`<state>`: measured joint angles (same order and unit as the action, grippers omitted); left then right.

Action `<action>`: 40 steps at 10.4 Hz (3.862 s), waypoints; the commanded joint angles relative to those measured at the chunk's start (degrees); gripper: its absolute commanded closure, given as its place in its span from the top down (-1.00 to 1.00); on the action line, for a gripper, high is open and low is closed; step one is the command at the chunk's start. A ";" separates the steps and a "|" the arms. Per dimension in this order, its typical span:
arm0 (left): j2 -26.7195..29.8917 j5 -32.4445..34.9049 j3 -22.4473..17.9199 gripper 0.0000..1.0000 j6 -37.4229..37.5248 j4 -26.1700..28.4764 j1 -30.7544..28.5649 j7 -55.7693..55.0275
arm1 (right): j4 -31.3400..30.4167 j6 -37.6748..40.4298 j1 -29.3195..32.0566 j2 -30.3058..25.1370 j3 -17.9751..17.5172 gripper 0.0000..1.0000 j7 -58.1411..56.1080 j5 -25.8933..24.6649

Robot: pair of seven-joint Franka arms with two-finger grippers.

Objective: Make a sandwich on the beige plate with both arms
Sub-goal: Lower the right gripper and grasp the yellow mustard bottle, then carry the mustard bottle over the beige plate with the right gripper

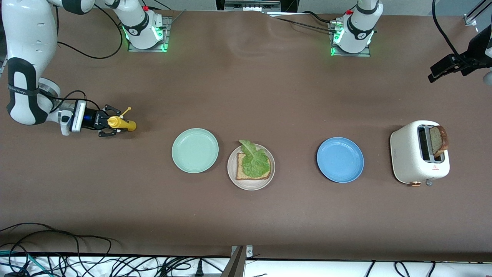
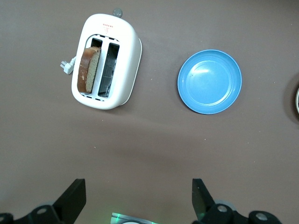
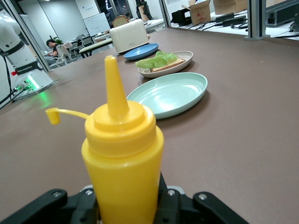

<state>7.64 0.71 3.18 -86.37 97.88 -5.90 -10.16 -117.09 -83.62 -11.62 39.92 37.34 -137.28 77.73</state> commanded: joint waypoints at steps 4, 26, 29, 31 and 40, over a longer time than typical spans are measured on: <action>0.27 -0.97 0.25 1.00 0.50 -0.06 -0.43 -0.21 | 6.07 -3.83 -11.55 -3.36 7.19 -1.00 25.45 0.32; -0.70 -0.97 0.25 1.00 0.50 -1.56 -0.34 -0.30 | 32.50 -34.51 -45.07 9.88 10.39 -1.00 55.51 -17.88; -0.70 -0.97 0.25 1.00 0.50 -1.56 -0.34 -0.30 | 39.64 -34.33 -45.59 16.40 10.48 -1.00 63.61 -22.50; -0.70 -0.97 0.25 1.00 0.50 -1.56 -0.34 -0.30 | 43.50 -32.24 -46.39 19.13 10.30 -1.00 69.05 -30.76; -0.70 -0.97 0.16 1.00 0.50 -1.55 -0.60 -0.30 | 58.64 -11.76 -48.23 24.33 9.95 -1.00 82.53 -57.75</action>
<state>7.58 0.71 3.17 -86.40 97.68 -5.92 -10.16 -61.99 -98.80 -60.14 62.51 46.37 -56.09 23.43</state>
